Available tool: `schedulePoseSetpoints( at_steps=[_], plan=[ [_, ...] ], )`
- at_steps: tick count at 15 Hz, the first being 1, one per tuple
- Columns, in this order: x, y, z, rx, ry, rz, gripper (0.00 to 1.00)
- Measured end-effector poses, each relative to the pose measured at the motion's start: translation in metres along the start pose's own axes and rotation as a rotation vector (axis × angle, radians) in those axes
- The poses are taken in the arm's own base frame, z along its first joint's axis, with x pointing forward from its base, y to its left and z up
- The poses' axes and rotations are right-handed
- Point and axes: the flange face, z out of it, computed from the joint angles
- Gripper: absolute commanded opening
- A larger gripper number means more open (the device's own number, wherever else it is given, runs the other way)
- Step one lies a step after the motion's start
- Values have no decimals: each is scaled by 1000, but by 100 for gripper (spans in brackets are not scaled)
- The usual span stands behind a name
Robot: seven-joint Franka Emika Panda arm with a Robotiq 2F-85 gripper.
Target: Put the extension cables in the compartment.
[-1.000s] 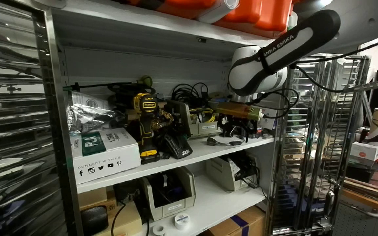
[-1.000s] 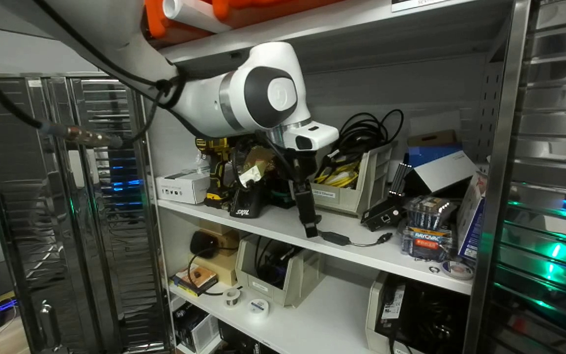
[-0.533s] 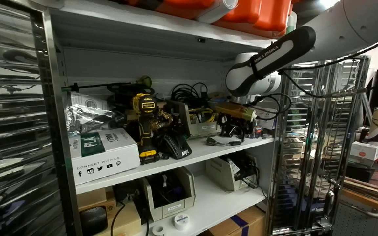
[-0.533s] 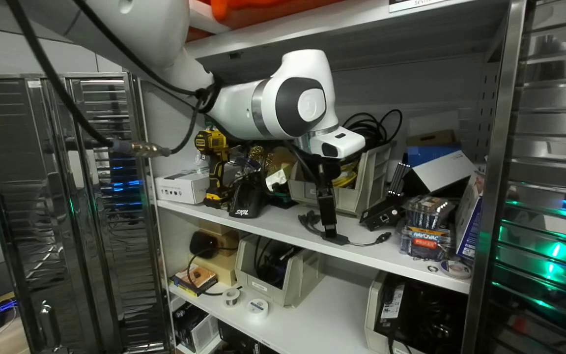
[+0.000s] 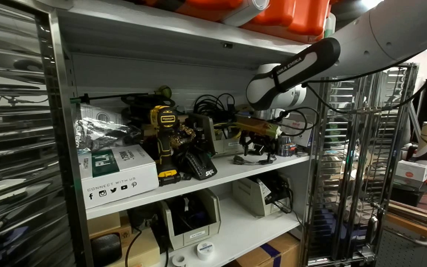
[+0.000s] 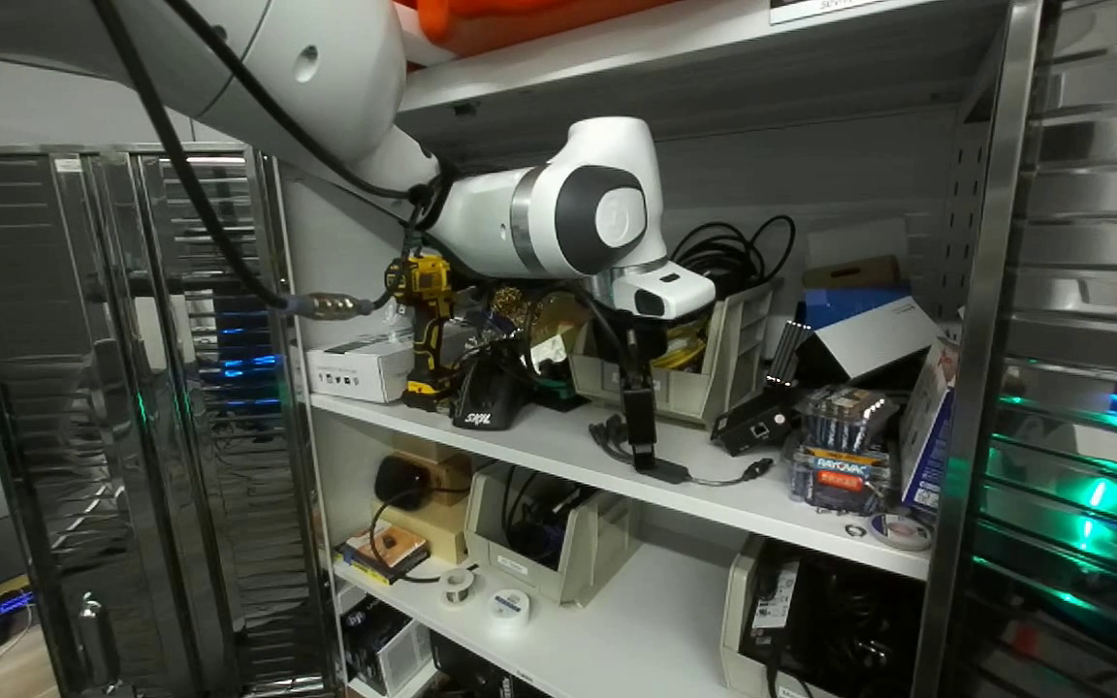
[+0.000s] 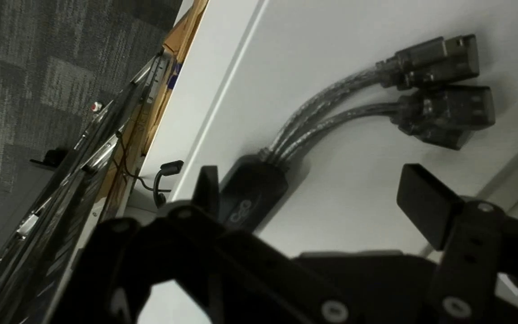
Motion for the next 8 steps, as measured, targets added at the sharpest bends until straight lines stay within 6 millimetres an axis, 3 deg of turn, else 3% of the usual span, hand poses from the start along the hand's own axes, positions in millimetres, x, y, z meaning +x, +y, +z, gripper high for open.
schedulePoseSetpoints(
  at_steps=[8],
  plan=[
    [9, 8, 6, -76, -11, 5, 100]
  ],
)
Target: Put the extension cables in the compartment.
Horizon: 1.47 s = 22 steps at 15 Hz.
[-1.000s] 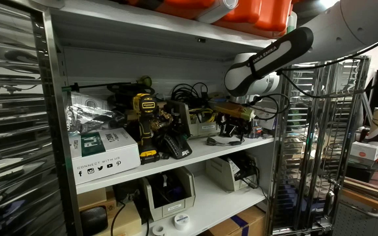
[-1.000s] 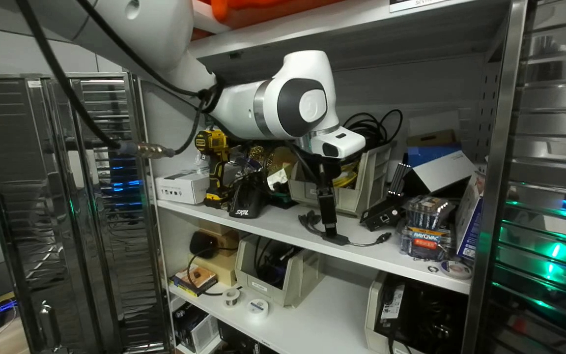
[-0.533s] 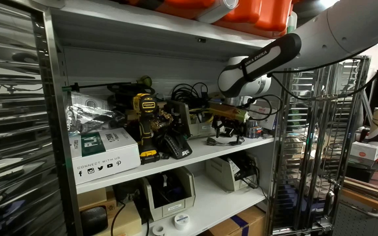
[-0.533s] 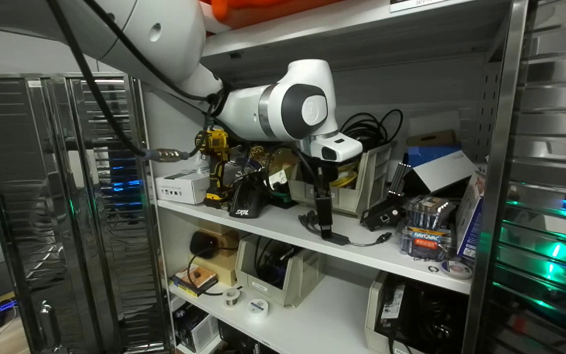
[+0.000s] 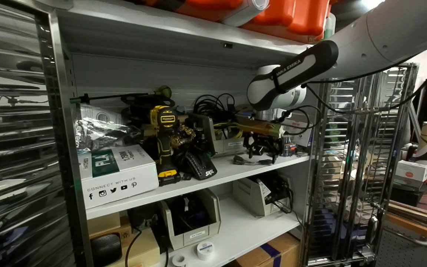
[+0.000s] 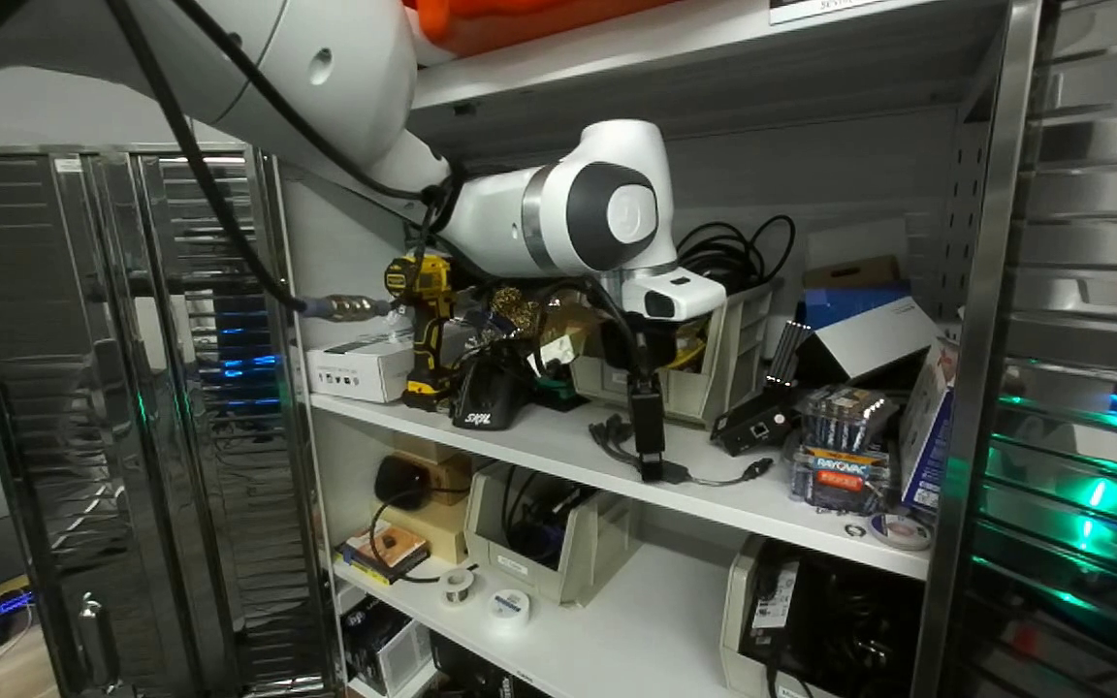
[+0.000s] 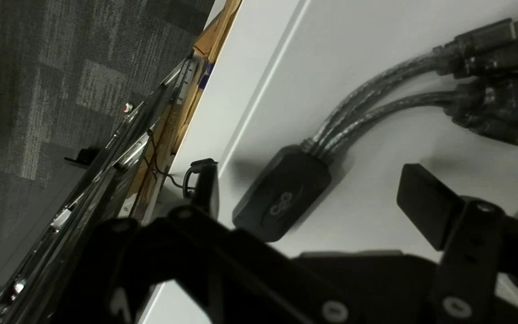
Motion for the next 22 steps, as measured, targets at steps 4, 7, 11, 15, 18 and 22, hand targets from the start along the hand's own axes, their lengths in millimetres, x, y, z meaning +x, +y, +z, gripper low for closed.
schedulePoseSetpoints(
  at_steps=[4, 7, 11, 15, 18, 22],
  plan=[
    [5, 2, 13, -44, 8, -5, 72],
    [6, 1, 12, -59, 11, -9, 56],
    [5, -3, 0, -58, 25, -19, 24],
    [-4, -9, -2, -75, 56, -55, 9],
    [-12, -11, -2, -99, 86, -91, 9],
    [-40, 3, -7, -137, 81, -173, 9]
  ],
)
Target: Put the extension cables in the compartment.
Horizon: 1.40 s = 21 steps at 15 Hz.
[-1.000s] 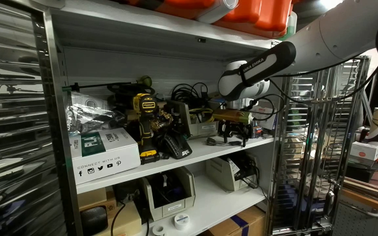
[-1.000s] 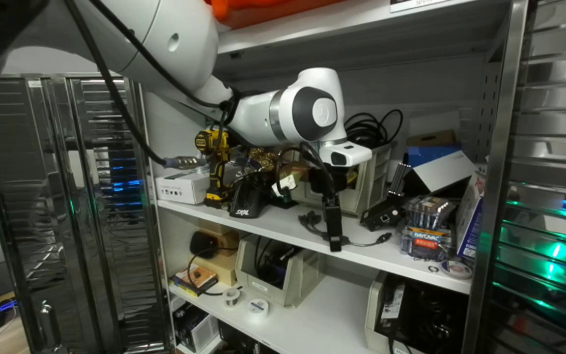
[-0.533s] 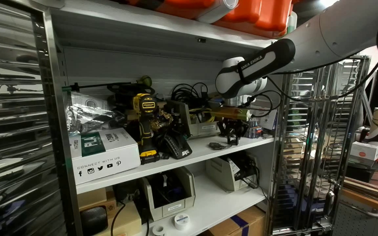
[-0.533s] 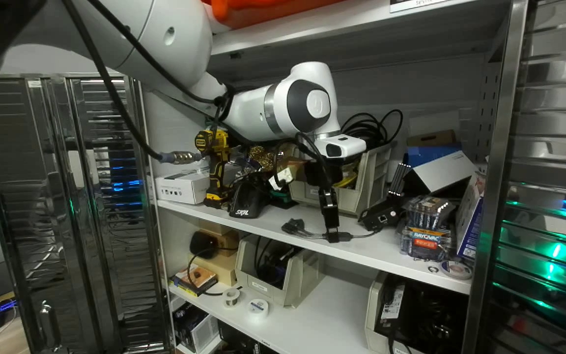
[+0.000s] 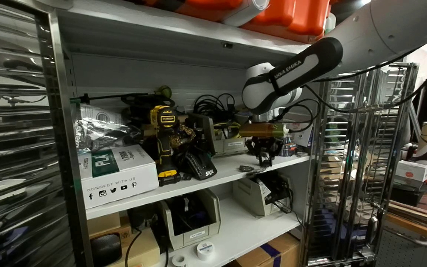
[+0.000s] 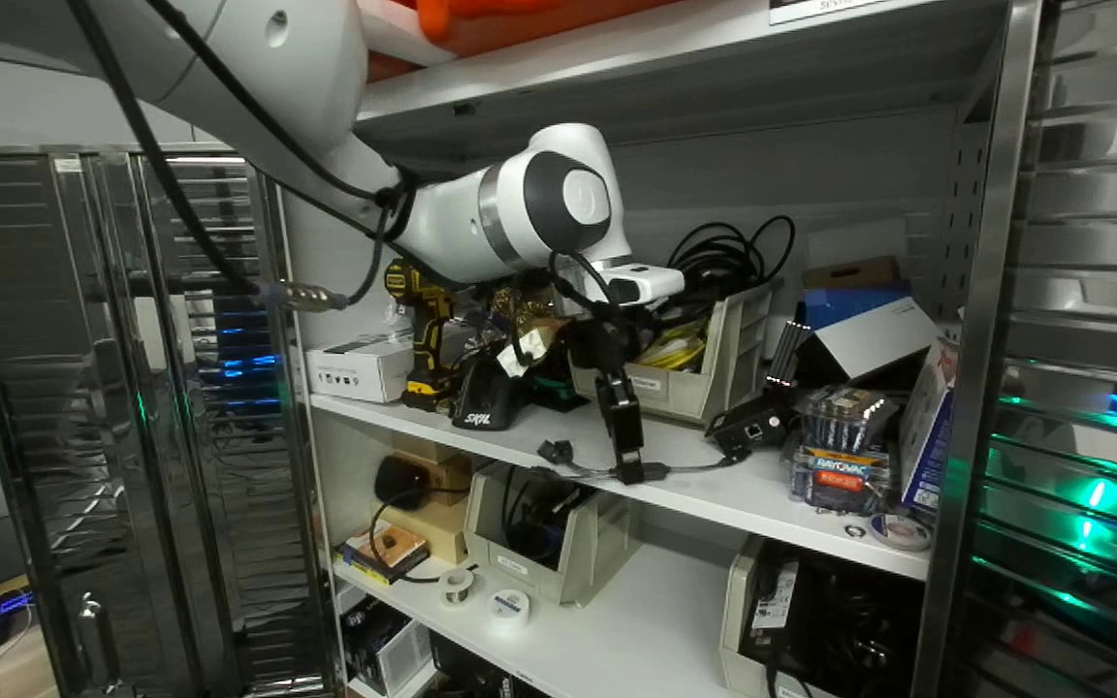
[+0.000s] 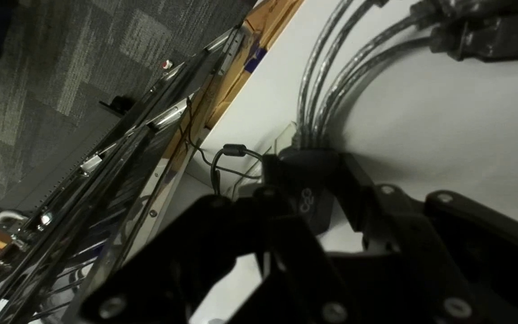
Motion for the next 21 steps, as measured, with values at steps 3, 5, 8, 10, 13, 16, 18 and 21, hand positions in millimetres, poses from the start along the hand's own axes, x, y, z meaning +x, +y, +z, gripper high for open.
schedulePoseSetpoints(
  at_steps=[3, 5, 8, 10, 13, 16, 18, 21],
  plan=[
    [-40, 17, -5, -25, -30, -90, 9],
    [-63, 28, -12, -49, 1, -140, 9],
    [-79, 35, -33, -58, 146, -200, 9],
    [-80, 33, -46, -60, 259, -222, 9],
    [-77, 23, -56, -54, 427, -251, 9],
    [-79, 9, -60, -44, 588, -289, 9],
    [-85, -2, -67, -36, 690, -318, 9],
    [-94, -17, -91, -10, 844, -354, 9]
  ],
)
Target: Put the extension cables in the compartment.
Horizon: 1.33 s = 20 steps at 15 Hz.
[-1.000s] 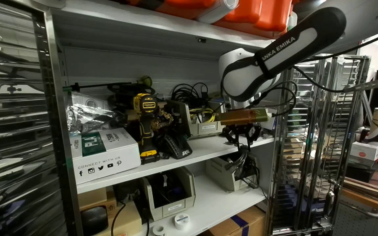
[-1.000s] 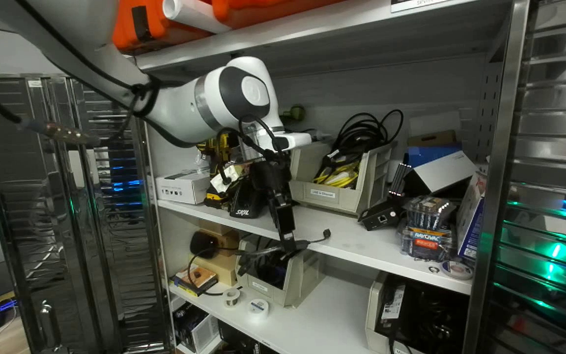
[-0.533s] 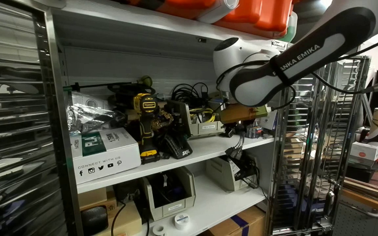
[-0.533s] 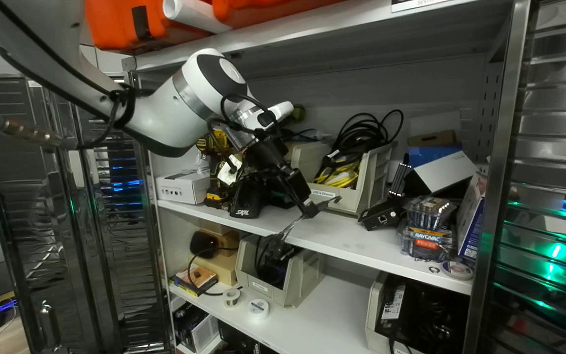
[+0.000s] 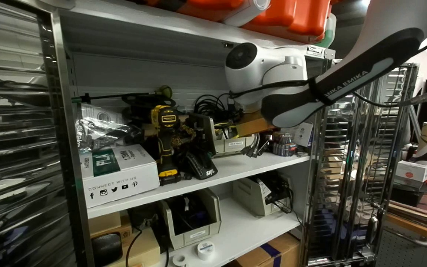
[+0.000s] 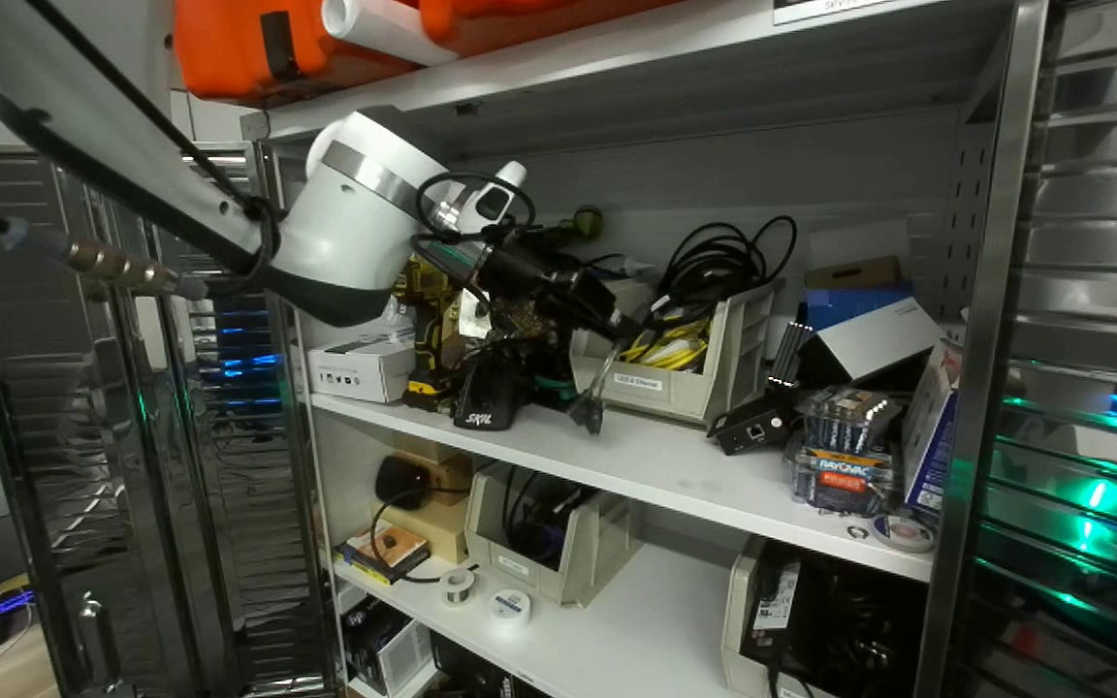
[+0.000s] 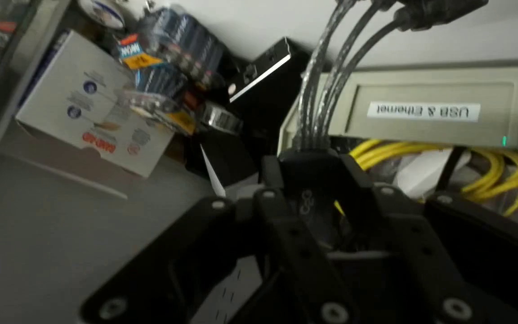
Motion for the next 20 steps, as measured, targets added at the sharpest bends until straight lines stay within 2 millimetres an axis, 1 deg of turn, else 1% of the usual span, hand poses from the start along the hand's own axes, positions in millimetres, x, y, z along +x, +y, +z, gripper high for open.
schedulePoseSetpoints(
  at_steps=[3, 5, 6, 8, 10, 12, 13, 14, 16, 17, 19, 20],
  plan=[
    [24, -7, -18, -1, 159, -9, 9],
    [39, -11, -17, -13, 268, -15, 9],
    [45, -13, -13, -22, 320, -16, 9],
    [55, -19, 5, -40, 421, -5, 9],
    [60, -30, 28, -49, 513, 7, 9],
    [60, -45, 53, -53, 568, 15, 9],
    [58, -54, 65, -55, 581, 14, 48],
    [55, -62, 76, -56, 589, 13, 59],
    [52, -76, 92, -58, 591, 11, 73],
    [52, -81, 96, -58, 593, 14, 82],
    [57, -85, 97, -56, 600, 24, 96],
    [60, -84, 94, -55, 600, 32, 100]
  ],
)
